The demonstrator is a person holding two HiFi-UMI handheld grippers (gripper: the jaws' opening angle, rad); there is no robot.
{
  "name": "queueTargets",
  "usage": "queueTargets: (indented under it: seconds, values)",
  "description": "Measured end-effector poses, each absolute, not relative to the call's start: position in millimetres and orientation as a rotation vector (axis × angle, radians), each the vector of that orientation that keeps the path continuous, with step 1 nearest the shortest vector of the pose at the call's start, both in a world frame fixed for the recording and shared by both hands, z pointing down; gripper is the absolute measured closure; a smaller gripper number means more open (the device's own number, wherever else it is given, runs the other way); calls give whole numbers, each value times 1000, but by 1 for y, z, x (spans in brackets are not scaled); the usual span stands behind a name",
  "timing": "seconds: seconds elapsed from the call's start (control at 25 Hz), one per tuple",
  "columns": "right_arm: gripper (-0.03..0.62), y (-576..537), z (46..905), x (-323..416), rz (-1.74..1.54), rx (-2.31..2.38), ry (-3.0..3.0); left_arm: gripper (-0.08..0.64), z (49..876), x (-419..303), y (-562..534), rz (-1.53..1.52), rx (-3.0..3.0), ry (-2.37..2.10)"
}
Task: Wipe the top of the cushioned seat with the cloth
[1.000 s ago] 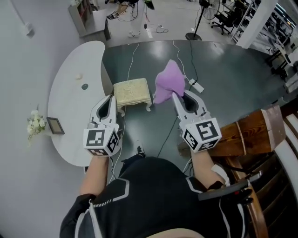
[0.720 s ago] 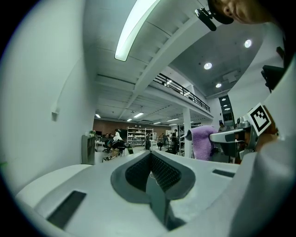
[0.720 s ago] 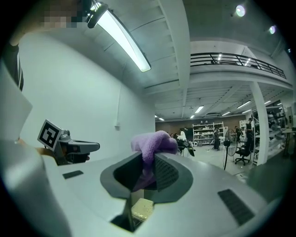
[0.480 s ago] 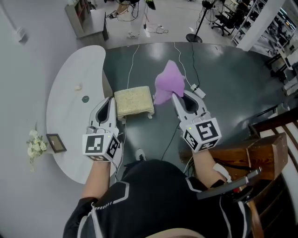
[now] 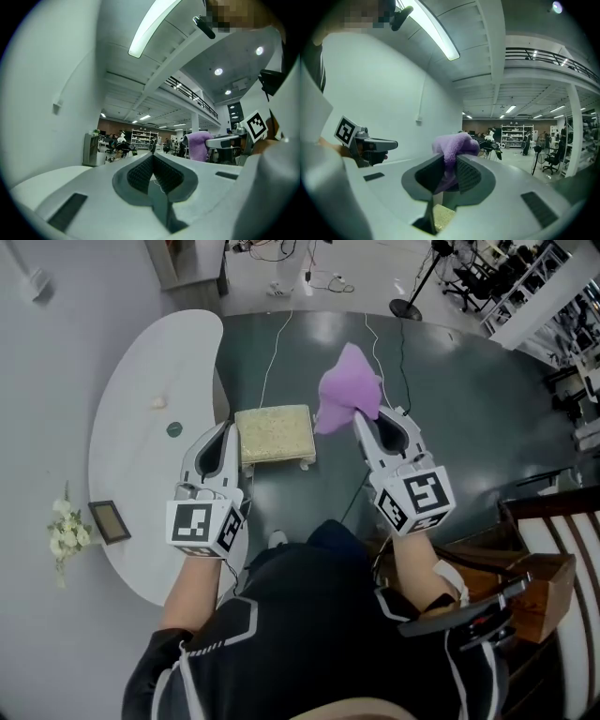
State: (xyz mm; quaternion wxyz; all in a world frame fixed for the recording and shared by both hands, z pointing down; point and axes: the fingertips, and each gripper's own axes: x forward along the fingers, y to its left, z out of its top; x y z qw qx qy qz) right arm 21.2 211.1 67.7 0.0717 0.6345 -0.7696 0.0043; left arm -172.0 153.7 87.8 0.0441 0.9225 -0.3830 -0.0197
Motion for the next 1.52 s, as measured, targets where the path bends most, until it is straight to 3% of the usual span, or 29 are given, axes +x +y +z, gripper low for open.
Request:
queueTargets:
  seconds: [0.84,1.52]
  values:
    - [523,57,103,133,118,1663,-2557,557,133,-73,33,118,2652,-1468]
    - [522,-49,203,68,246,1523,-2477,557,241,-122,-49,278,2505,-1460]
